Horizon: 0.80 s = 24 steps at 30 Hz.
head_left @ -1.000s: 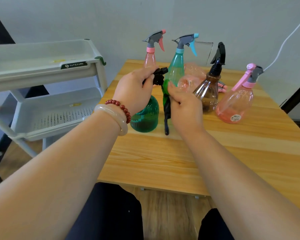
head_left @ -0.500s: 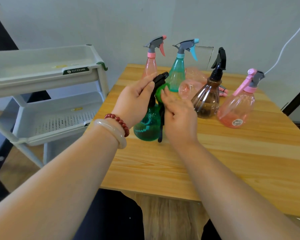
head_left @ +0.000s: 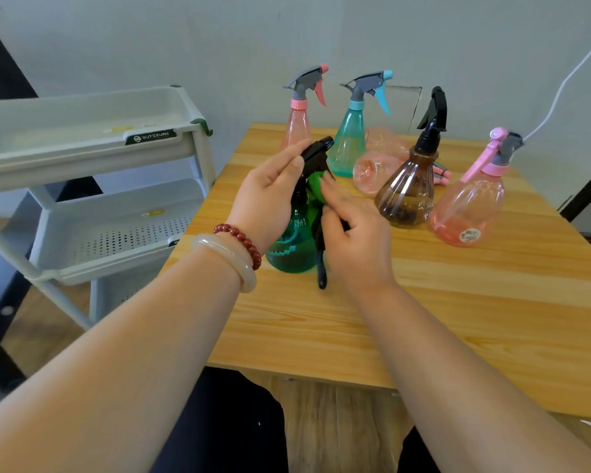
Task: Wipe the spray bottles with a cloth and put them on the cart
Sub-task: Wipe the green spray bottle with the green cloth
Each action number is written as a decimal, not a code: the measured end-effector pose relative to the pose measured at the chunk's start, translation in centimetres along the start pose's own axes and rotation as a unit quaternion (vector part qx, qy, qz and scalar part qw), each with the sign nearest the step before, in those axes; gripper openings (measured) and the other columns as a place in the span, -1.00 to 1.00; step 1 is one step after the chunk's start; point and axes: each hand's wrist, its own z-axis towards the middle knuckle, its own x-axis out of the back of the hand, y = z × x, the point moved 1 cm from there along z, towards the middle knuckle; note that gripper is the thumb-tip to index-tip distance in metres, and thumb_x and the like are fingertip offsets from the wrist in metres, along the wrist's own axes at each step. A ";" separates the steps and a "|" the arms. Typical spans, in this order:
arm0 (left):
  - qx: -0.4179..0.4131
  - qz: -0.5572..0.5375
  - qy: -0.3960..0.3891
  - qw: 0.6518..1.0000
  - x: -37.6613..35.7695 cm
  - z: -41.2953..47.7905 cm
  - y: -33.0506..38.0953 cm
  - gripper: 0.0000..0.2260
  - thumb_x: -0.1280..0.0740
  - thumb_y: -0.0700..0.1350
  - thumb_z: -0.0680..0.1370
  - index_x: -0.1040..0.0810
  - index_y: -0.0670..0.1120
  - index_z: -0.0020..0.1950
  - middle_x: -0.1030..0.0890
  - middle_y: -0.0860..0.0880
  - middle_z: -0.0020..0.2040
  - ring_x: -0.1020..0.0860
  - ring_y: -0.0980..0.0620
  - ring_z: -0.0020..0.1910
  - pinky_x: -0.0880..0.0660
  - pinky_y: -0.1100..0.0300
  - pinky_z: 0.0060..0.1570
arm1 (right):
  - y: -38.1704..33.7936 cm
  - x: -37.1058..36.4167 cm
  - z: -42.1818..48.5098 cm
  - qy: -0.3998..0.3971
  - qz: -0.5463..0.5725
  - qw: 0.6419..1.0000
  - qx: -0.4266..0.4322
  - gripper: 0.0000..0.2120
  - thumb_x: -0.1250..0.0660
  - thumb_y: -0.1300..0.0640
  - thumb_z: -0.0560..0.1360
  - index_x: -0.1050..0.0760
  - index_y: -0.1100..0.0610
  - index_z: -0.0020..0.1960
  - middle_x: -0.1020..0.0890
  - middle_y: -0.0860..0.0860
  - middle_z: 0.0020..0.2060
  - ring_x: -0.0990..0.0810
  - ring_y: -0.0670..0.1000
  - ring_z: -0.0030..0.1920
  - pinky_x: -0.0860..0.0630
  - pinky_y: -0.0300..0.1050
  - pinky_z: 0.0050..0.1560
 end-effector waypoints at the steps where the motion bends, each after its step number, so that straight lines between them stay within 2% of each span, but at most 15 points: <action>1: 0.005 -0.010 0.000 1.000 0.0 0.0 0.0 -0.71 -0.15 -0.09 0.70 -0.54 0.11 0.36 -0.61 0.18 0.15 -0.56 0.21 0.19 -0.49 0.15 0.30 | -0.3 0.1 0.1 0.013 0.022 1.000 -0.009 -0.65 -0.29 0.21 0.57 -0.51 0.17 0.35 -0.50 -0.02 0.34 -0.41 -0.19 0.33 -0.21 -0.51 0.30; 3: 0.013 -0.032 -0.004 0.999 0.0 0.0 -0.1 -0.71 -0.15 -0.10 0.70 -0.54 0.10 0.36 -0.62 0.14 0.19 -0.57 0.20 0.20 -0.50 0.14 0.30 | -1.2 -0.5 0.0 0.005 0.056 0.998 -0.032 -0.60 -0.38 0.15 0.56 -0.49 0.16 0.38 -0.47 -0.06 0.36 -0.35 -0.24 0.36 -0.25 -0.44 0.35; 5: 0.009 -0.034 -0.008 0.999 0.1 0.0 -0.3 -0.70 -0.15 -0.10 0.70 -0.54 0.08 0.37 -0.61 0.07 0.25 -0.56 0.14 0.25 -0.48 0.09 0.34 | -1.3 -1.4 -0.5 -0.021 0.057 0.997 -0.043 -0.58 -0.40 0.18 0.54 -0.49 0.13 0.38 -0.51 -0.03 0.34 -0.41 -0.16 0.35 -0.34 -0.29 0.37; 6: 0.008 -0.030 -0.009 0.999 0.1 0.0 -0.3 -0.70 -0.15 -0.10 0.70 -0.54 0.08 0.38 -0.61 0.05 0.27 -0.55 0.12 0.26 -0.46 0.07 0.35 | -1.2 -1.5 -0.7 -0.024 0.057 0.997 -0.038 -0.60 -0.39 0.22 0.54 -0.50 0.14 0.37 -0.53 -0.03 0.32 -0.43 -0.17 0.32 -0.35 -0.29 0.36; 9: 0.013 -0.036 0.002 0.999 0.0 0.0 -0.2 -0.70 -0.16 -0.09 0.70 -0.54 0.10 0.36 -0.61 0.06 0.25 -0.55 0.11 0.26 -0.45 0.04 0.36 | -0.7 -0.5 -0.2 0.019 0.045 0.999 -0.014 -0.66 -0.37 0.34 0.51 -0.56 0.19 0.28 -0.58 -0.09 0.20 -0.45 -0.27 0.24 -0.31 -0.48 0.29; 13: 0.012 -0.038 0.007 0.999 -0.2 0.0 0.1 -0.71 -0.16 -0.11 0.70 -0.54 0.08 0.37 -0.61 0.18 0.13 -0.56 0.20 0.19 -0.48 0.21 0.28 | -1.0 0.5 2.0 0.133 0.032 0.991 -0.010 -0.69 -0.37 0.33 0.51 -0.59 0.22 0.25 -0.58 -0.10 0.08 -0.48 -0.26 0.15 -0.31 -0.57 0.16; 16: 0.012 -0.055 -0.002 0.998 -0.1 0.1 -0.1 -0.70 -0.15 -0.15 0.70 -0.54 0.02 0.37 -0.64 0.14 0.16 -0.58 0.24 0.16 -0.50 0.28 0.23 | -1.2 -1.0 2.1 0.105 0.006 0.994 0.019 -0.70 -0.38 0.33 0.49 -0.61 0.23 0.22 -0.53 -0.06 0.00 -0.48 -0.19 0.03 -0.32 -0.56 0.08; 20: 0.012 -0.051 -0.009 0.999 0.2 0.0 -0.2 -0.72 -0.15 -0.11 0.70 -0.55 0.09 0.32 -0.63 0.15 0.17 -0.58 0.17 0.20 -0.49 0.12 0.31 | -0.5 -1.4 0.5 0.030 0.030 0.999 0.008 -0.72 -0.36 0.33 0.50 -0.62 0.23 0.20 -0.58 0.02 0.00 -0.48 -0.21 0.03 -0.35 -0.52 0.10; 22: 0.008 -0.042 -0.009 0.999 0.2 0.0 -0.1 -0.72 -0.15 -0.10 0.70 -0.55 0.12 0.32 -0.62 0.14 0.18 -0.58 0.12 0.22 -0.49 0.07 0.32 | -0.2 -0.5 1.0 0.041 0.030 0.999 -0.009 -0.72 -0.35 0.32 0.51 -0.62 0.21 0.21 -0.58 -0.03 -0.01 -0.49 -0.22 0.01 -0.34 -0.54 0.09; 24: 0.005 -0.030 -0.005 1.000 0.2 0.0 -0.1 -0.72 -0.15 -0.09 0.70 -0.55 0.13 0.32 -0.62 0.11 0.21 -0.56 0.08 0.26 -0.47 0.03 0.35 | -0.4 -0.1 1.8 0.092 0.040 0.994 -0.041 -0.70 -0.34 0.32 0.53 -0.60 0.19 0.24 -0.54 -0.10 -0.05 -0.50 -0.22 -0.06 -0.34 -0.54 0.04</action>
